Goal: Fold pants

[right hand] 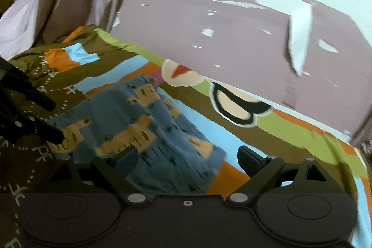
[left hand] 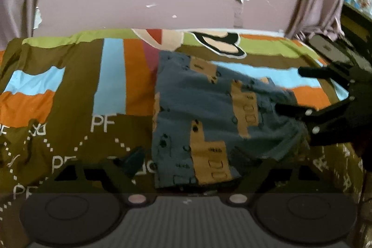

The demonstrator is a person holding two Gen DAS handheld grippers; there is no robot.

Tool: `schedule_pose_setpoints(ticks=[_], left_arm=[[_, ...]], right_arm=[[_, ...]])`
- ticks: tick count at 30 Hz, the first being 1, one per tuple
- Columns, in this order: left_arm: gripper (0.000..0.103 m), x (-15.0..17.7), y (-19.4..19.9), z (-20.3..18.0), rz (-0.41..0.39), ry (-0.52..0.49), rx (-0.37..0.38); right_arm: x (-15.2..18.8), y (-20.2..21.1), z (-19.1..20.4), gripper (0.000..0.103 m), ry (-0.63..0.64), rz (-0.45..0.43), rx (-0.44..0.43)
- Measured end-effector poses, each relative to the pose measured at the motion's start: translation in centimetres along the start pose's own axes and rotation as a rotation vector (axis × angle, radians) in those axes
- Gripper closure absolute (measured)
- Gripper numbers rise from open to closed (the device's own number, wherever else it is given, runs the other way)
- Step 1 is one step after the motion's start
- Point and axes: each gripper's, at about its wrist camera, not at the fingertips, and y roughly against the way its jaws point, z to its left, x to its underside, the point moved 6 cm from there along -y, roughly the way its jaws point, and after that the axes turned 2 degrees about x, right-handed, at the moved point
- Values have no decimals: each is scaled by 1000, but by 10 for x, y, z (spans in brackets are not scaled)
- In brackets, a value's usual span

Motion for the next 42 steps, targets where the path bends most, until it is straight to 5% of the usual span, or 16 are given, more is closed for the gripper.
schedule_pose_setpoints(ticks=[12, 18, 31, 37, 42], left_arm=[[6, 16, -20, 15, 117, 47, -79], [5, 16, -15, 15, 117, 36, -77], [0, -17, -16, 19, 18, 37, -93], [1, 6, -24, 30, 78, 38, -110], [0, -6, -17, 36, 63, 78, -109]], right_arm=[[9, -31, -19, 1, 62, 72, 176], [-11, -26, -23, 1, 67, 24, 154], [-10, -50, -24, 1, 57, 106, 106], [-7, -40, -45, 1, 50, 90, 203], [-45, -43, -46, 1, -88, 12, 75]])
